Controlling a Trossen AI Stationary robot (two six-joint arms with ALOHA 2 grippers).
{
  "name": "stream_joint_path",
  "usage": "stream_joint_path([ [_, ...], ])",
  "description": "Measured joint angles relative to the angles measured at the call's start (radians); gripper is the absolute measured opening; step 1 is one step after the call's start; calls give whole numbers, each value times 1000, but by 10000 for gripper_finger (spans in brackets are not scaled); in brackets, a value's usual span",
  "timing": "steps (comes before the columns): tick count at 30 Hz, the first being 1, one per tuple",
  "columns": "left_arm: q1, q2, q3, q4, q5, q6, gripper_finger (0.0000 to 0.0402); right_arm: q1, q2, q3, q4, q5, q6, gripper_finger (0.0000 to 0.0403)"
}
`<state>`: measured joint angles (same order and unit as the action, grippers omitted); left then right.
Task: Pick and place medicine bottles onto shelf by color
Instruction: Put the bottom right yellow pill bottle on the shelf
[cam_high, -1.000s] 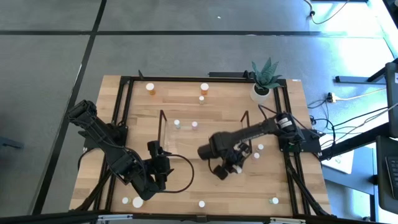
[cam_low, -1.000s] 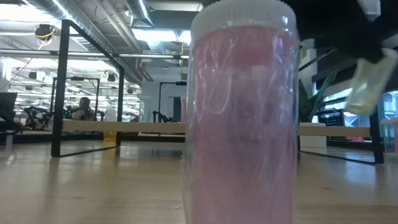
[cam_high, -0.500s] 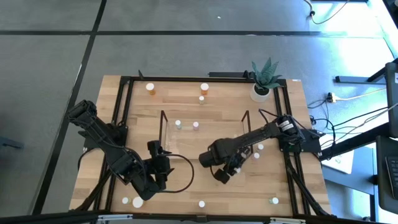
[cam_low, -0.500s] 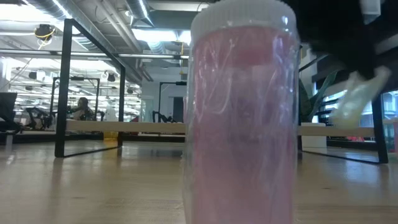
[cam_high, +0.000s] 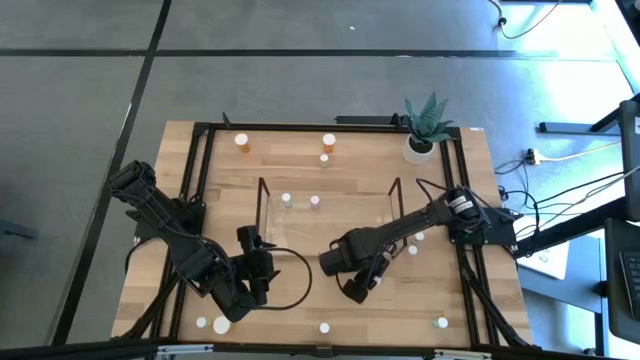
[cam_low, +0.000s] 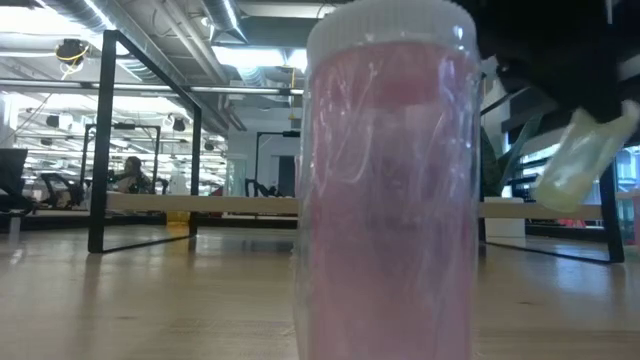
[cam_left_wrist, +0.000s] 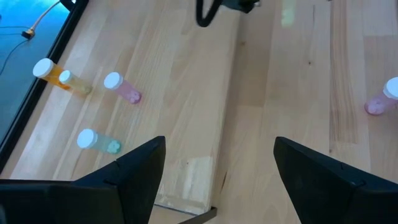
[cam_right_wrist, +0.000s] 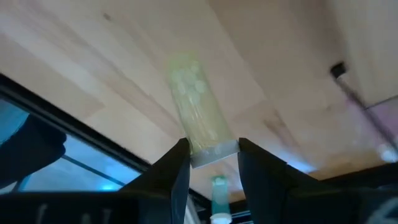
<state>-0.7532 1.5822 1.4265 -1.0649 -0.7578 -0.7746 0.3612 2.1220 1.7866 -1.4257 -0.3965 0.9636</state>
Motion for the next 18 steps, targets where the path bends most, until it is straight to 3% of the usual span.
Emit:
stream_joint_path([
  [11, 0, 0, 0, 0, 0, 0, 293, 51, 6, 0, 35, -46, 45, 125],
  [18, 0, 0, 0, 0, 0, 0, 293, 83, 70, 0, -6, -162, 23, 124],
])
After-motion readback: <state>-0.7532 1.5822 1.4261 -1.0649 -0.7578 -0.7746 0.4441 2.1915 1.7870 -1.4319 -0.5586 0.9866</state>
